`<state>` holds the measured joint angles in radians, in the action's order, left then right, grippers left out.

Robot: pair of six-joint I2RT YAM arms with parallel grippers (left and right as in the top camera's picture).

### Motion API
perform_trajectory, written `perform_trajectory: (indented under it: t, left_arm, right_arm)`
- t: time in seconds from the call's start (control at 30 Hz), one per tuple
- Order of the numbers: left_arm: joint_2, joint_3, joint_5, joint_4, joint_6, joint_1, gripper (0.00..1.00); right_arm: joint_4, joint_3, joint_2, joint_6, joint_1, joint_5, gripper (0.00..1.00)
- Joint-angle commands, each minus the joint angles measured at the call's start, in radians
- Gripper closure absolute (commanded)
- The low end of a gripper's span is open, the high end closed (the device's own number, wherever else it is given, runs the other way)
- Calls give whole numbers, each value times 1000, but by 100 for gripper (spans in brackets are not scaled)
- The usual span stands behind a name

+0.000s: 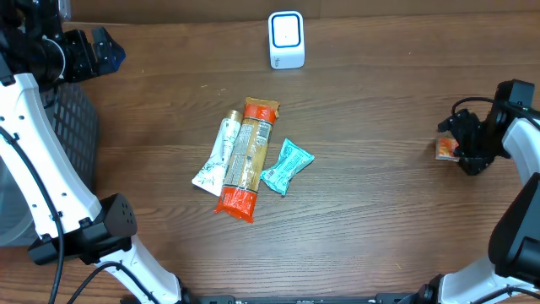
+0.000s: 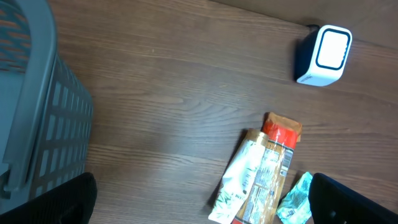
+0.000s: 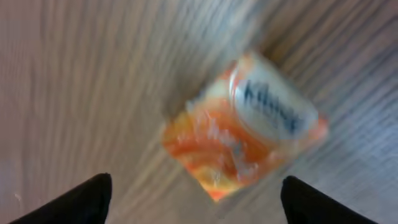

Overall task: Scan the item barcode
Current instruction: 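Carry the Kleenex pack to the right table edge and release it, then reach the right gripper to the mint-green wipes pack and grasp it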

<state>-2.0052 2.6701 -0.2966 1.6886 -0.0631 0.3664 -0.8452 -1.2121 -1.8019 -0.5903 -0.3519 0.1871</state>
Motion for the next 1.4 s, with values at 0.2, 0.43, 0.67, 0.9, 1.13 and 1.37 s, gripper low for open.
perform_trajectory:
  t: [0.2, 0.43, 0.67, 0.9, 1.13, 1.37]
  left_arm:
    - [-2, 1, -8, 1, -19, -7, 1]
    - [-2, 1, -7, 1, -20, -7, 0]
    - [-2, 1, -8, 1, -19, -7, 0]
    - [-2, 1, -8, 1, -19, -7, 0]
    - [-2, 1, -8, 1, -20, -8, 0]
    - [-2, 1, -8, 1, -19, -7, 0]
  right_arm:
    - [-254, -309, 49, 308, 56, 304, 0]
    - [-174, -231, 8, 327, 280, 436, 2]
    - [87, -106, -2, 95, 630, 289, 19]
    - [317, -72, -17, 317, 833, 85, 28]
    - [254, -109, -97, 736, 785, 235, 21]
    - [75, -218, -257, 897, 758, 337, 22]
